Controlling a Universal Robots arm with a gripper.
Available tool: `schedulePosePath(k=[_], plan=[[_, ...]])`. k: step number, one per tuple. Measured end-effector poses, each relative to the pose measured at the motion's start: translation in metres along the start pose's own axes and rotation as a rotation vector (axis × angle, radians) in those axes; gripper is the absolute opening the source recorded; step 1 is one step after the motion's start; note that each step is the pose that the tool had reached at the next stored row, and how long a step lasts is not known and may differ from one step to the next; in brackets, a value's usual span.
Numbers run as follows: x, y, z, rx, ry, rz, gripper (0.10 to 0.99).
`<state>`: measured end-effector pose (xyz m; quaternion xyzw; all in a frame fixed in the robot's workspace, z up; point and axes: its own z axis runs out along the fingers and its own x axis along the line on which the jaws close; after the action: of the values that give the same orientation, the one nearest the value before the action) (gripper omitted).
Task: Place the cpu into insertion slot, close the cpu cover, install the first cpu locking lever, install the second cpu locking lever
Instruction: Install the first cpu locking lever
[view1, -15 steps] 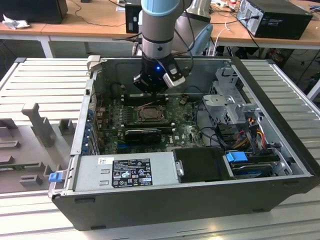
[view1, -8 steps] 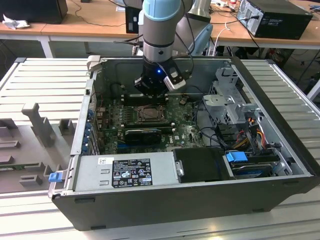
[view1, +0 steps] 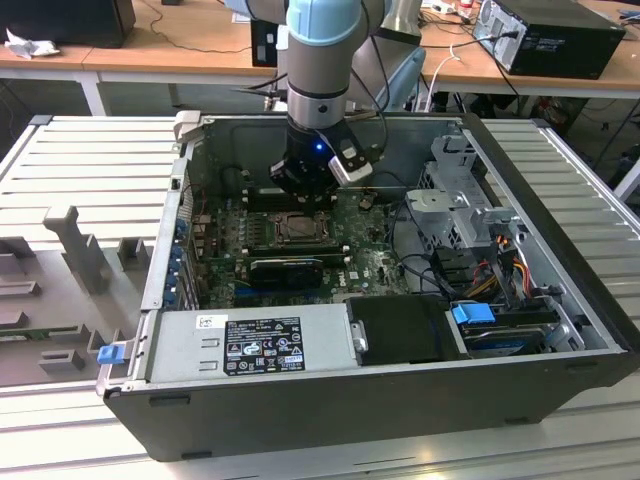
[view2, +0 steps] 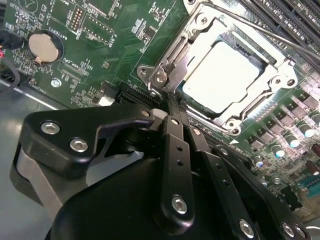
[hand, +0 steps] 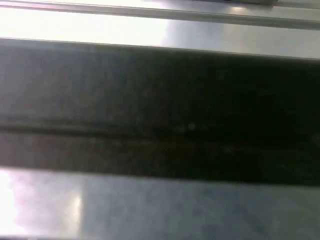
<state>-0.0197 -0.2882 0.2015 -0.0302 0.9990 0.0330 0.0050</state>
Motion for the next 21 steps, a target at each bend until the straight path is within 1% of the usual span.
schedulePosePath(k=[3,6,11,14,15,16,19,21], plan=[[-0.0002,0.0002,0.0003,0.0,-0.0001,0.0,0.106],[-0.0008,0.0013,0.0006,-0.004,-0.0007,-0.002,0.106],[-0.0009,0.0033,0.0,-0.005,-0.0005,-0.002,0.106],[-0.001,0.004,-0.0061,-0.004,-0.0004,-0.003,0.106],[-0.0011,0.0044,-0.012,-0.004,-0.0002,-0.003,0.106],[-0.0011,0.0046,-0.0144,-0.004,-0.0003,-0.003,0.106],[-0.0011,0.0043,-0.015,-0.004,-0.0004,-0.003,0.106],[-0.001,0.0027,-0.0151,-0.004,-0.0003,-0.003,0.106]])
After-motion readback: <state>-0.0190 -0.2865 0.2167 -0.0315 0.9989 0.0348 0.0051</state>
